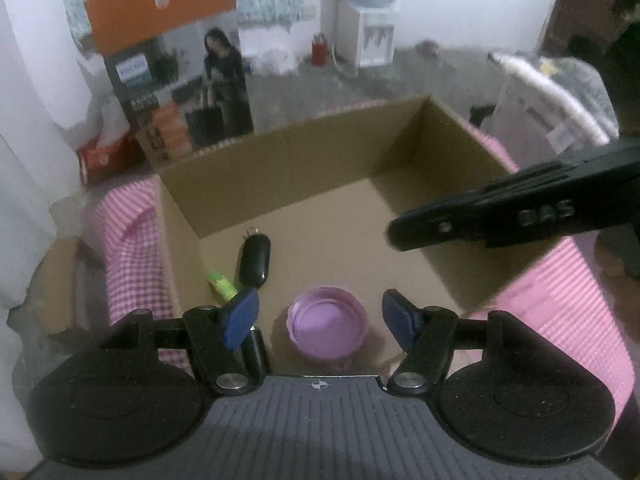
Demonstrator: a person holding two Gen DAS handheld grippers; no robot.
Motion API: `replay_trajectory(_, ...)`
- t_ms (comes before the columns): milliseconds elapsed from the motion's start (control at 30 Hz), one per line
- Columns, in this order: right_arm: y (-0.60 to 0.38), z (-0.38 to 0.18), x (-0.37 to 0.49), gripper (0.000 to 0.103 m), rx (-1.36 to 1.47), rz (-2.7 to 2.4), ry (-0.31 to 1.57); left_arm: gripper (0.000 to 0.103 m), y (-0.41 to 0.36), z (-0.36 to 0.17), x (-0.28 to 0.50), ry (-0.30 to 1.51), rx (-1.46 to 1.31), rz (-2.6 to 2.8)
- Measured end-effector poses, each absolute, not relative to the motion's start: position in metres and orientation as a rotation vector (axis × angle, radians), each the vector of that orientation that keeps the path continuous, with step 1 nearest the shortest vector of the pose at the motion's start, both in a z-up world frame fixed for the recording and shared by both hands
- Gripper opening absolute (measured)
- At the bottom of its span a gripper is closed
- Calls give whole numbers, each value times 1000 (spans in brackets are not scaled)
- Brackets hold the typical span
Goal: Organize rigid objects
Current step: 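Lower the pink bowl onto the box floor and open the right gripper, then move the empty right gripper to the black tape roll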
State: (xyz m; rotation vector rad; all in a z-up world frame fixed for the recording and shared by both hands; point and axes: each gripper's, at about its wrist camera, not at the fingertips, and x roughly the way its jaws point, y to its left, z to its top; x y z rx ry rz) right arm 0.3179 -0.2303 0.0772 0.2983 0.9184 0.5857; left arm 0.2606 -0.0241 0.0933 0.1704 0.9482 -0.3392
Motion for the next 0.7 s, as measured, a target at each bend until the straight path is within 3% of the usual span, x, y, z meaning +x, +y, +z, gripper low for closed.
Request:
replay_trajectory(367,-285,112,175,16,362,611,755,70,-5,120,155,814,119,-385)
replay_trajectory(700,-268,45,94,16,479,670,879,70,-6,53,77,913,141,-423)
